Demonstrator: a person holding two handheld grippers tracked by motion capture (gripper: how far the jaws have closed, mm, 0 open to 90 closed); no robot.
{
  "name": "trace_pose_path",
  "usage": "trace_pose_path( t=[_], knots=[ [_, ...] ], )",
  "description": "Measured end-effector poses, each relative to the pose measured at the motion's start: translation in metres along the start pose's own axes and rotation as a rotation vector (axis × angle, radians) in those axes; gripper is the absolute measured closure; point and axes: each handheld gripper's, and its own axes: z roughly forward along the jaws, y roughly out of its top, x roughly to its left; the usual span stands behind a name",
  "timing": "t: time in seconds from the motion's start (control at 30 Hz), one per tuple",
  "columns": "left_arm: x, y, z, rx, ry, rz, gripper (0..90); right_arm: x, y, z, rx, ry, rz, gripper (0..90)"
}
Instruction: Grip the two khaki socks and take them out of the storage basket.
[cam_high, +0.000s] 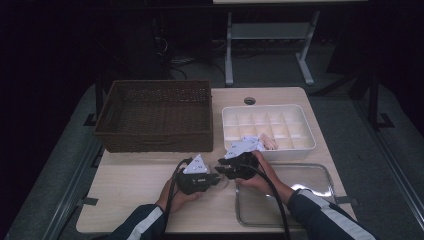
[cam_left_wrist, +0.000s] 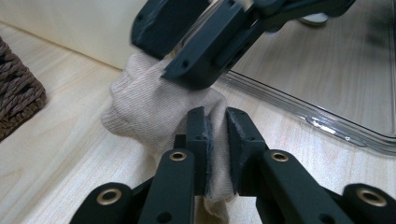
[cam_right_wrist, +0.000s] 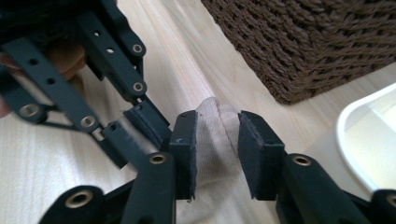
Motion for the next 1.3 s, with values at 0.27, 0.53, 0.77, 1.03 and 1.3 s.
trace_pose_path(
  t=[0.27, 0.53, 0.77, 1.03, 1.3],
  knots=[
    [0.010, -0.001, -0.012, -0.054, -0.055, -0.100, 56.9, -0.005, -0.010, 0.013, 0.103, -0.016, -0.015, 66.3],
    [0.021, -0.002, -0.024, -0.081, -0.020, -0.193, 43.6, -0.003, -0.014, 0.013, 0.122, -0.037, -0.051, 65.5],
    [0.010, -0.009, -0.002, 0.043, -0.019, -0.160, 39.8, 0.000, -0.015, 0.015, 0.121, -0.026, -0.042, 64.2],
    [0.009, -0.013, 0.000, 0.077, -0.059, -0.149, 53.0, -0.003, -0.016, 0.012, 0.130, -0.028, -0.059, 54.0],
    [0.007, -0.013, -0.003, 0.096, -0.067, -0.110, 63.2, -0.004, -0.014, 0.003, 0.080, 0.067, -0.028, 42.3]
  ],
)
